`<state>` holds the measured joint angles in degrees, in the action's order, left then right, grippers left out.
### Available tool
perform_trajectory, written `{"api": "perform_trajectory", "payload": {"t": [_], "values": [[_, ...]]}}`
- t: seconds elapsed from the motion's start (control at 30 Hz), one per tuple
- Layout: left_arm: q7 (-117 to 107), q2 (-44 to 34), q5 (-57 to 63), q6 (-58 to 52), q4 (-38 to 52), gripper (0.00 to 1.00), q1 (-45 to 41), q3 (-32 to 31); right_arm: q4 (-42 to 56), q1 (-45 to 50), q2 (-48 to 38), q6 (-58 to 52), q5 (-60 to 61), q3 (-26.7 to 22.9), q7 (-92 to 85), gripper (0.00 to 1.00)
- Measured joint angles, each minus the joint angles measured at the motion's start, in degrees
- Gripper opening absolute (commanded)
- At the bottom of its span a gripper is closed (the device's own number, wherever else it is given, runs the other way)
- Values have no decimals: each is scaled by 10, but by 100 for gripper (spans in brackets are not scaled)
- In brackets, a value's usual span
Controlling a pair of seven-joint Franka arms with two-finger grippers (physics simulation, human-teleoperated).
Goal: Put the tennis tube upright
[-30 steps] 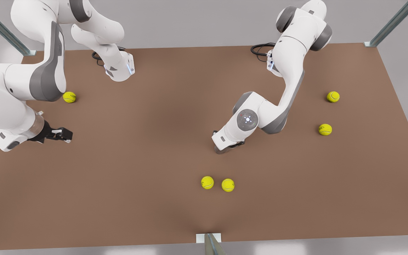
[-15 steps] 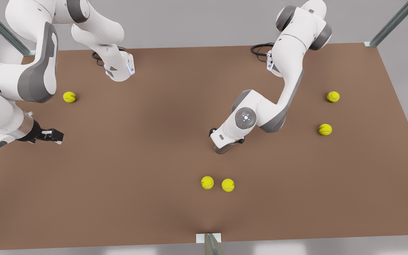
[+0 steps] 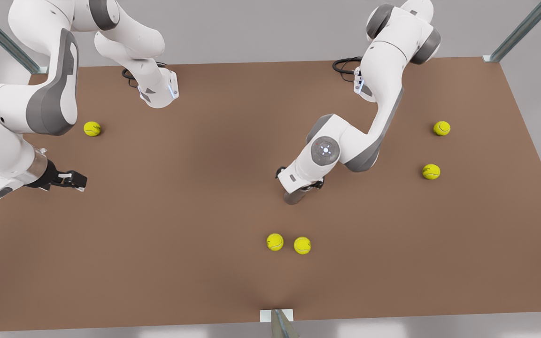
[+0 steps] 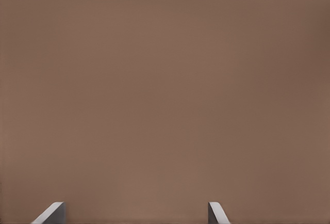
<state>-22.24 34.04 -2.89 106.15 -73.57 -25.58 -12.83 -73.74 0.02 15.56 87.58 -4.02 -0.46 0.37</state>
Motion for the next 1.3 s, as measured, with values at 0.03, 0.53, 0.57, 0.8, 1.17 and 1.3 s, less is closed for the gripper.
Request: {"api": "perform_trajectory", "payload": {"t": [0.03,0.53,0.57,0.8,1.17,1.3], "values": [[0,0,0,-1,0,100,0,0,0,0,-2,0,13,0,1,100],[2,-9,-1,-11,58,100,5,16,2,-15,-4,0,30,-3,21,100],[9,-9,0,-35,82,100,7,29,2,-15,-4,0,30,-3,19,100],[261,-8,33,-137,111,100,113,30,2,-14,-5,0,31,-3,17,100],[351,-173,118,-329,97,100,207,70,2,-15,-4,0,31,-3,15,100],[351,-200,124,-303,29,100,203,72,2,-15,-4,0,31,-3,16,100]]}}
